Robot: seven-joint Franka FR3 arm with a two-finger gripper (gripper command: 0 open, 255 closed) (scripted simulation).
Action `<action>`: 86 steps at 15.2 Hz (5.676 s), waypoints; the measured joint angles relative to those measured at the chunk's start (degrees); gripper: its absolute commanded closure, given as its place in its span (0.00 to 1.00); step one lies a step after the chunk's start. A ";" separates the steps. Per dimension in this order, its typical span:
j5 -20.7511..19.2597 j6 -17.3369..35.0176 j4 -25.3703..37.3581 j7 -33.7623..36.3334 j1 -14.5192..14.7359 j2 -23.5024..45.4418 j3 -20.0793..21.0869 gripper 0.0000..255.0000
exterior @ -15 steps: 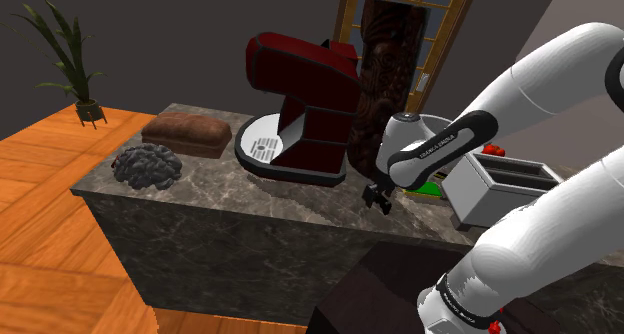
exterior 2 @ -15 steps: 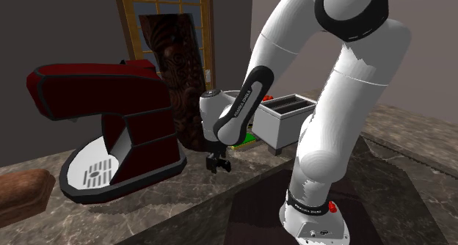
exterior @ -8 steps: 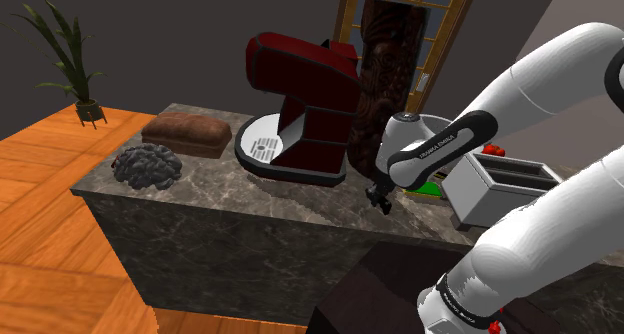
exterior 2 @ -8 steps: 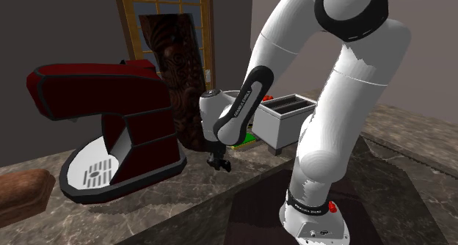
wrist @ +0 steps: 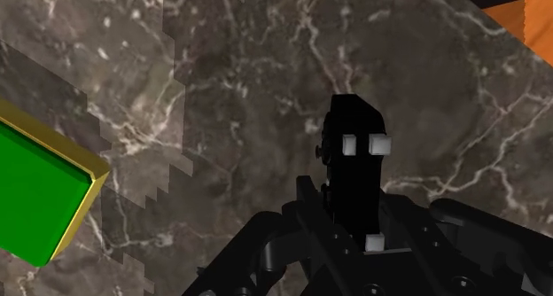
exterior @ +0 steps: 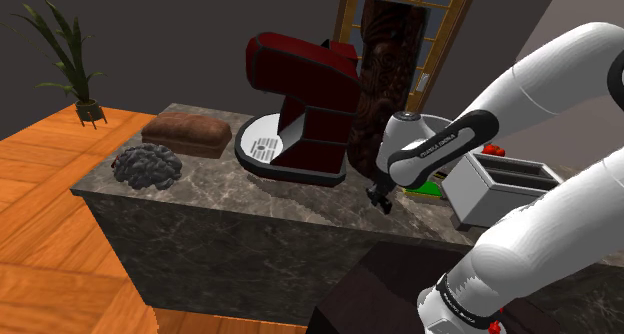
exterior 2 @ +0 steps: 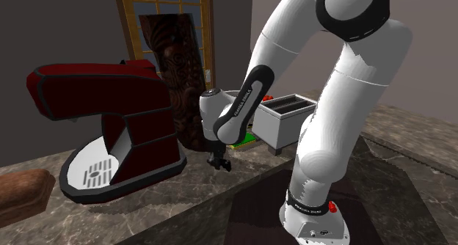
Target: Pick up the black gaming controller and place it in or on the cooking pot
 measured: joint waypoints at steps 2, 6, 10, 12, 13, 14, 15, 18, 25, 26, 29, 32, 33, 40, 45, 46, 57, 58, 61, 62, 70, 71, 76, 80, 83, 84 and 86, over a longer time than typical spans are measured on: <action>0.52 -1.81 -0.03 -0.30 0.28 -1.81 0.09 1.00; 1.56 -6.14 0.47 -1.38 0.68 -5.67 0.00 1.00; 2.41 -10.54 1.35 -2.32 1.01 -9.24 -0.03 1.00; 2.86 -12.77 1.99 -2.66 1.23 -10.80 0.05 1.00; 3.04 -13.84 2.02 -2.70 1.33 -11.84 0.16 1.00; 3.22 -14.83 2.37 -2.87 1.41 -12.49 0.18 1.00; 3.40 -16.06 2.66 -3.07 1.48 -13.45 0.21 1.00; 3.88 -19.31 3.61 -3.53 1.66 -15.75 0.35 1.00; 4.80 -26.34 6.57 -4.61 1.95 -19.88 0.59 1.00; 4.95 -27.23 7.00 -4.65 2.03 -20.33 0.70 1.00; 5.36 -30.01 8.38 -4.88 2.22 -21.73 0.96 1.00; 5.71 -32.97 10.24 -5.28 2.33 -22.86 1.11 1.00; 5.78 -33.95 10.56 -5.41 2.33 -23.52 1.17 1.00; 5.51 -38.56 14.65 -7.60 1.69 -24.35 0.12 1.00; 2.94 -36.27 18.50 -13.82 -0.93 -19.26 -5.41 1.00; 2.43 -35.91 19.19 -15.32 -1.52 -18.47 -6.66 1.00; 4.17 -31.53 34.21 -31.65 -4.19 -1.38 -18.84 1.00; 5.09 -31.52 36.30 -33.26 -4.27 0.64 -19.77 1.00; 7.81 -31.51 41.41 -38.42 -5.06 5.68 -22.42 1.00; 9.20 -31.06 43.34 -40.16 -5.33 8.08 -23.24 1.00; 21.03 -34.03 62.01 -54.57 -11.92 25.62 -26.54 1.00; 22.28 -34.60 64.28 -55.88 -13.02 27.55 -26.51 1.00; 28.92 -39.82 80.36 -61.74 -20.60 39.67 -25.24 1.00; 30.10 -38.63 81.26 -62.49 -21.70 41.97 -24.66 1.00; 30.51 -36.79 80.12 -62.82 -21.90 42.47 -24.52 1.00; 30.56 -36.33 79.69 -62.83 -21.79 42.23 -24.56 1.00; 30.92 -36.00 79.46 -63.02 -21.95 42.10 -24.48 1.00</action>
